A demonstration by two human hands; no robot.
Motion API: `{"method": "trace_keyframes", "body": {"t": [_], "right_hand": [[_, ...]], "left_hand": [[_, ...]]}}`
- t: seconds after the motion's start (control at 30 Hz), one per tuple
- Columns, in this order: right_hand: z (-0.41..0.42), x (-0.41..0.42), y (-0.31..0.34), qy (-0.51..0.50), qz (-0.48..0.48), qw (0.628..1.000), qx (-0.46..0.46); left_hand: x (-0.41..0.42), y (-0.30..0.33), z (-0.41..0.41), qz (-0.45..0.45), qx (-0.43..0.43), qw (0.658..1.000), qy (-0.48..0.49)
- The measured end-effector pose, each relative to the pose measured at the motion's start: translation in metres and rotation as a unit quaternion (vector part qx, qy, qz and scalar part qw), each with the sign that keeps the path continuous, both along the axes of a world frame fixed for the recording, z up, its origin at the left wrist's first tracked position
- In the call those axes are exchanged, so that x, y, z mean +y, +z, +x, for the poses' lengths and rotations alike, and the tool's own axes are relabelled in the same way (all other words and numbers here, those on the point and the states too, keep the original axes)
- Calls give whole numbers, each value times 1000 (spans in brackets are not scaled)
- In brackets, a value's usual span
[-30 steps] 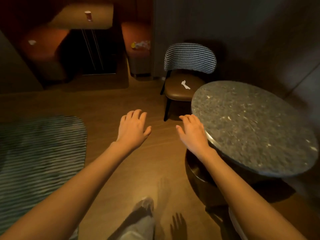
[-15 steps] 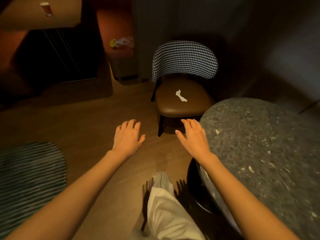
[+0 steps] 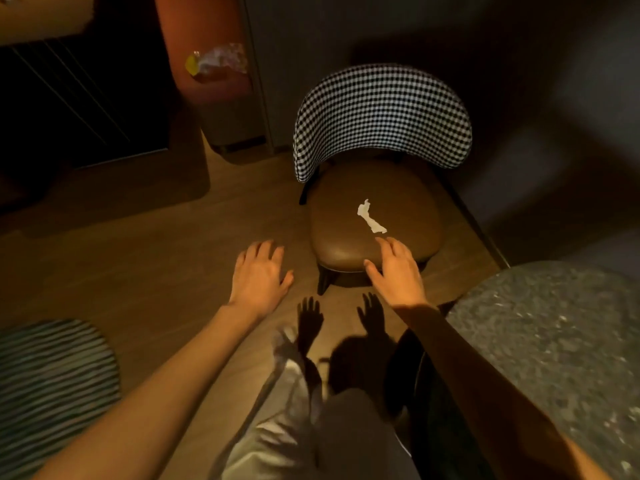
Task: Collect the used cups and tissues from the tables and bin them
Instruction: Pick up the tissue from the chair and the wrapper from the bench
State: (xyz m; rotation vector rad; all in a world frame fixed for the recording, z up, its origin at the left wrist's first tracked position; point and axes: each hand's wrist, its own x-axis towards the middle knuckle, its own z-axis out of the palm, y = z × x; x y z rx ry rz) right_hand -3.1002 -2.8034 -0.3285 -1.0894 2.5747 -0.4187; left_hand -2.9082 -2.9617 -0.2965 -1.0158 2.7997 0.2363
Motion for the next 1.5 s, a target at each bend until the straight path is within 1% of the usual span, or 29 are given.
{"method": "trace_keyframes", "body": {"t": [0.07, 0.13, 0.17, 0.23, 0.37, 0.53, 0.63, 0.7, 0.77, 0.87, 0.93, 1.0, 1.07, 1.17, 1.3, 1.4, 1.5], "right_hand": [[-23, -27, -25, -18, 4, 1000, -15], [-44, -52, -51, -6, -8, 1000, 4], [-55, -64, -63, -1, 1, 1000, 3], [-76, -89, -88, -7, 24, 999, -29], [-116, -124, -135, -26, 44, 994, -99], [-172, -146, -190, -71, 93, 983, -141], [-200, -160, -232, -109, 54, 973, -195], [-214, -168, -262, -113, 20, 977, -180], [-223, -174, -290, -99, 18, 985, -141], [-225, -179, -322, -82, 34, 987, -134], [-221, -181, -334, -98, 58, 988, -107], [-217, -184, -340, -117, 62, 990, -44], [-218, -189, -343, -121, 60, 991, -22], [-221, -189, -339, -102, 83, 989, -69], [-204, -201, -302, -60, 64, 990, -112], [-177, -219, -260, -68, 6, 986, -152], [-142, -243, -205, -2, -69, 990, -124]], "left_hand": [[-26, -26, -28, 18, -20, 1000, -13], [-53, -49, -59, 46, -37, 998, -26], [-67, -59, -75, 62, -43, 997, -28], [-93, -81, -99, 74, -43, 996, -26], [-132, -120, -131, 82, -6, 995, -51], [-160, -164, -186, 126, -49, 990, -40], [-168, -187, -209, 127, -37, 991, -2], [-171, -207, -222, 117, -26, 993, 13], [-174, -227, -232, 118, -39, 992, 20], [-176, -251, -233, 118, -59, 991, 37], [-177, -258, -231, 109, -52, 992, 48], [-178, -263, -227, 93, -60, 993, 42], [-180, -264, -223, 103, -85, 989, 56], [-182, -258, -217, 126, -108, 983, 80], [-185, -226, -200, 121, -81, 983, 112], [-195, -196, -181, 108, -60, 984, 132], [-216, -159, -149, 146, -36, 968, 202]]}}
